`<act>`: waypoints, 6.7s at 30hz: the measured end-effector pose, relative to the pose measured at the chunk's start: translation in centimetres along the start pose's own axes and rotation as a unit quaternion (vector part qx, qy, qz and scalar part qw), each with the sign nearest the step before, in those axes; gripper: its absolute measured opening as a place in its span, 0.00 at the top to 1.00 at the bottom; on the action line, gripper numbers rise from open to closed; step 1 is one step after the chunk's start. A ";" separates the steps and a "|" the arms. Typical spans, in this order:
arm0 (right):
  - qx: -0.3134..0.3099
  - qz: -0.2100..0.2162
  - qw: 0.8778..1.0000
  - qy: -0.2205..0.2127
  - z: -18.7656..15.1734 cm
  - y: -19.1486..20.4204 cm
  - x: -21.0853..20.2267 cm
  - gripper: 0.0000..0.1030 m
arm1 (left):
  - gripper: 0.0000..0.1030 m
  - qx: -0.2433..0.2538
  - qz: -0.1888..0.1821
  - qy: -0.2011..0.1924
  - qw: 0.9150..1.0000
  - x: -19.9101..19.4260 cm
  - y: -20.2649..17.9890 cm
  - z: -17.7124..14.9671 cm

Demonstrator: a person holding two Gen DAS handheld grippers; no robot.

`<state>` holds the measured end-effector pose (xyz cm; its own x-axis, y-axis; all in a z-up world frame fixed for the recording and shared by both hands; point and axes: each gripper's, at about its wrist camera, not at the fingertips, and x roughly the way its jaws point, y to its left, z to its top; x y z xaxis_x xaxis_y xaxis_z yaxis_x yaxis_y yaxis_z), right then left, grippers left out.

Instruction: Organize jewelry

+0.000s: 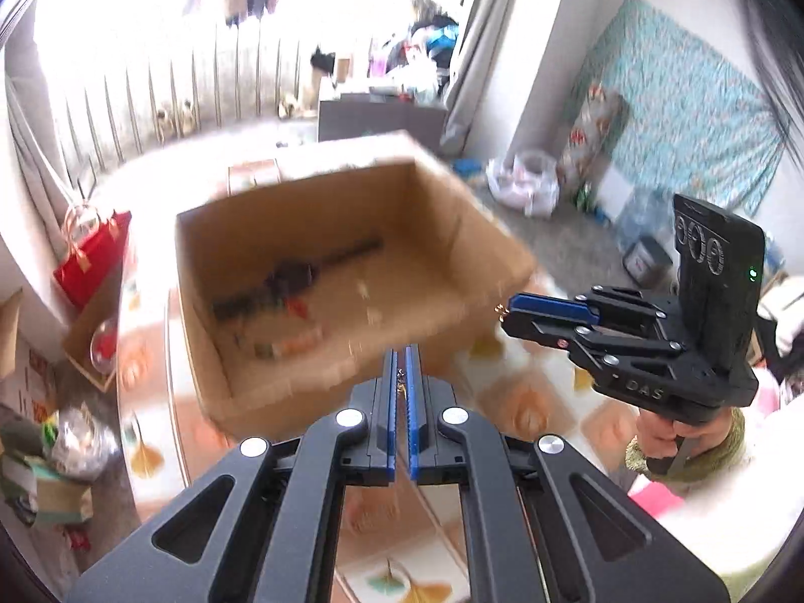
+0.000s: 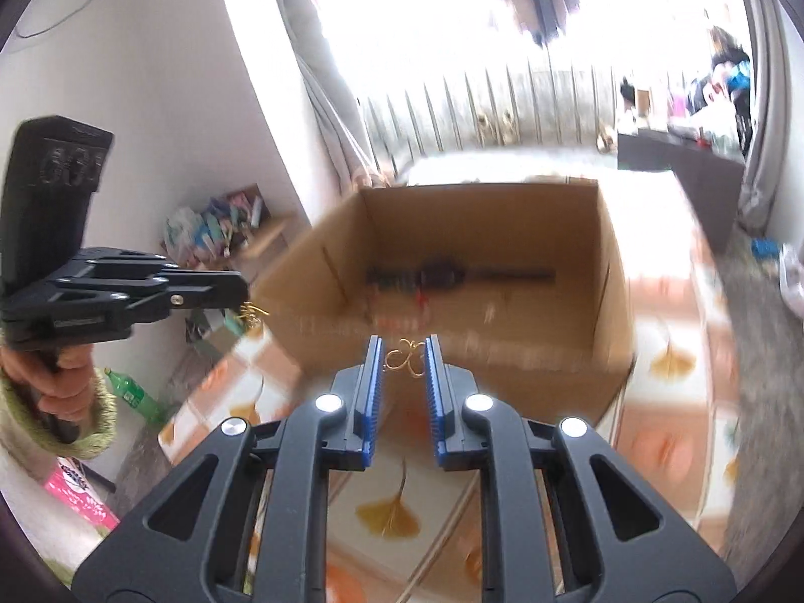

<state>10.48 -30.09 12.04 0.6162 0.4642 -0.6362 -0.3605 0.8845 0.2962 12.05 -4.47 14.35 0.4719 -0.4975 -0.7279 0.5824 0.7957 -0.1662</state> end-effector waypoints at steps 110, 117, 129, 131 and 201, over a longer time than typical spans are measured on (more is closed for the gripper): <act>-0.002 -0.051 0.981 0.185 -8.7 6.6 9.4 0.12 | 0.06 -0.131 0.200 0.122 0.963 5.8 3.6 -18.7; -0.042 -0.040 0.978 0.201 -8.2 9.3 13.2 0.42 | 0.06 -0.131 0.201 0.118 0.964 5.4 3.4 -19.0; -0.108 -0.064 0.969 0.211 -8.7 10.2 14.8 0.68 | 0.06 -0.119 0.201 0.113 0.966 5.2 3.2 -19.2; -0.106 -0.064 0.969 0.213 -8.7 9.8 14.5 0.74 | 0.06 -0.117 0.200 0.110 0.966 5.1 3.0 -19.3; -0.034 -0.043 0.998 0.032 -3.5 2.9 -2.1 0.92 | 0.91 0.030 -0.016 -0.022 0.999 1.3 -4.5 -4.6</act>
<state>5.67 -28.68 11.72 0.6020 0.3811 -0.7017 -0.3565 0.9146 0.1908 6.95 -7.10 11.09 0.4806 -0.5383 -0.6923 0.6355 0.7578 -0.1481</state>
